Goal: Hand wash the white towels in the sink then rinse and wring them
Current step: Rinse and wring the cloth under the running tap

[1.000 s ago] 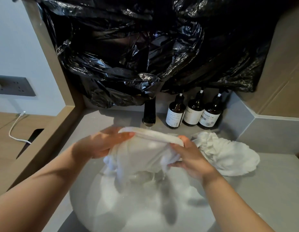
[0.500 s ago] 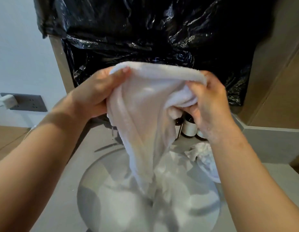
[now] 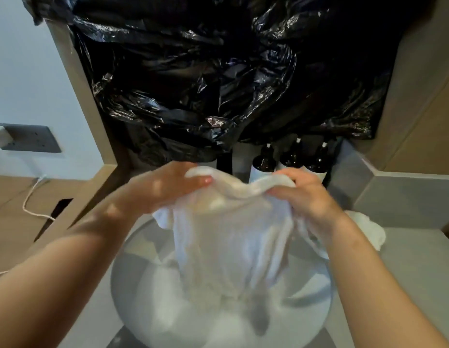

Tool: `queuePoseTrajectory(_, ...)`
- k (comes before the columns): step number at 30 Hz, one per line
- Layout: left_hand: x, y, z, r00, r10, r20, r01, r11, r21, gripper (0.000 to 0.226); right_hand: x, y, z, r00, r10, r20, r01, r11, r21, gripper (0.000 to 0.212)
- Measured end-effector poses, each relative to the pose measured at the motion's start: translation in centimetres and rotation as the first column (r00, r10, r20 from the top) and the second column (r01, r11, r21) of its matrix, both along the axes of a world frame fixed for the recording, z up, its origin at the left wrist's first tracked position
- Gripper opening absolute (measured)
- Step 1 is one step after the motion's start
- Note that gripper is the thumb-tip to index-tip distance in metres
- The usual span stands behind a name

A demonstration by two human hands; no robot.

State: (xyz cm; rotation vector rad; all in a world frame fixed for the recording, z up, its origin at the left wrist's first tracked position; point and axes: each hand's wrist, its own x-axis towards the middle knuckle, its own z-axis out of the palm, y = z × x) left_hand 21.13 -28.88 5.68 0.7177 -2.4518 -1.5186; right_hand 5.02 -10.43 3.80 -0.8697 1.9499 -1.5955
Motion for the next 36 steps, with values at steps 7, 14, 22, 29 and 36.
queuePoseTrajectory(7, -1.8, -0.2, -8.6, 0.952, 0.032, 0.305, -0.028, 0.999, -0.02, 0.029, -0.6, -1.8, -8.3, 0.997, -0.061, 0.044, 0.043, 0.945, 0.325, 0.013)
queuePoseTrajectory(14, -4.6, -0.5, -12.6, 0.911, 0.403, 0.09, -0.35, 0.637, 0.687, 0.029, 0.2, -4.7, -9.8, 0.914, -0.116, 0.39, 0.045, 0.981, 0.188, 0.012)
queuePoseTrajectory(22, -6.2, 3.3, -14.0, 0.914, 0.389, 0.114, -0.349, 0.61, 0.711, 0.043, 3.6, -8.2, -13.0, 0.879, -0.148, 0.453, 0.115, 0.988, 0.098, 0.031)
queuePoseTrajectory(29, -7.0, 0.4, -14.6, 0.867, 0.489, 0.099, -0.361, 0.478, 0.801, 0.028, 3.3, -8.8, -13.5, 0.847, -0.266, 0.46, 0.253, 0.963, 0.091, 0.005)
queuePoseTrajectory(36, -6.9, 0.2, -15.5, 0.919, 0.393, -0.004, -0.335, 0.787, 0.518, 0.029, 3.7, -7.8, -13.2, 0.844, -0.01, 0.536, 0.031, 0.999, -0.029, 0.026)
